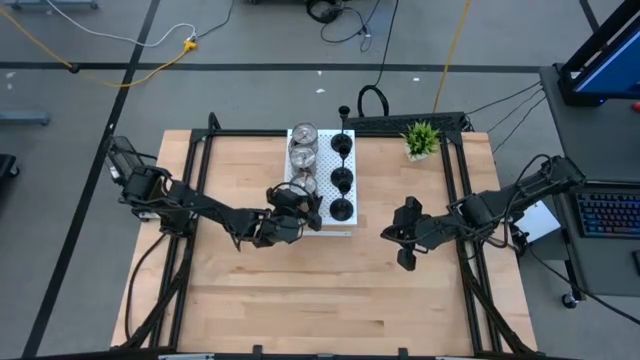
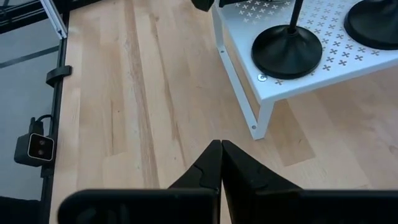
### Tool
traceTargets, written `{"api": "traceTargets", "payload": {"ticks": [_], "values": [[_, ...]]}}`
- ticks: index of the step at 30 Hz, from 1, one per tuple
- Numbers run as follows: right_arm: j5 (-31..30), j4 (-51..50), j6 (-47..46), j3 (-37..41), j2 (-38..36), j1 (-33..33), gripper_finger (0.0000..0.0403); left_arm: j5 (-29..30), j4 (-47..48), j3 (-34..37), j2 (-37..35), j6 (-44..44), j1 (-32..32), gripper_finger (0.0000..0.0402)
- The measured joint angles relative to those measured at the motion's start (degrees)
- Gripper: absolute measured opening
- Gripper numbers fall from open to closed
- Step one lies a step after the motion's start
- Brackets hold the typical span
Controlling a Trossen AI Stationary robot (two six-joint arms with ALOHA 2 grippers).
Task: Pick & Place candle stick holders
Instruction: Put the silver scented candle on the shelf aligned with the other silver scented candles
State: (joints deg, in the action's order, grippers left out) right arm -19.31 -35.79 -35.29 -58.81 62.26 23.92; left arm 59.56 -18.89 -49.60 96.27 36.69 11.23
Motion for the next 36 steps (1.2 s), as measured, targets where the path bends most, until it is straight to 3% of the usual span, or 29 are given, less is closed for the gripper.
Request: {"api": "traceTargets", "payload": {"ticks": [8,16,36], "values": [[0.0,0.6,0.2,0.0,0.0,0.0,0.0,-0.1,0.2,0.0,0.0,0.5,0.0,0.0385],[-0.1,0.8,0.4,0.0,0.0,0.0,0.0,-0.8,0.2,-0.1,0.0,0.5,0.0,0.0373],[0.0,0.9,0.4,0.0,0.0,0.0,0.0,-1.3,0.3,-0.1,0.0,-2.4,0.0,0.0392]]}}
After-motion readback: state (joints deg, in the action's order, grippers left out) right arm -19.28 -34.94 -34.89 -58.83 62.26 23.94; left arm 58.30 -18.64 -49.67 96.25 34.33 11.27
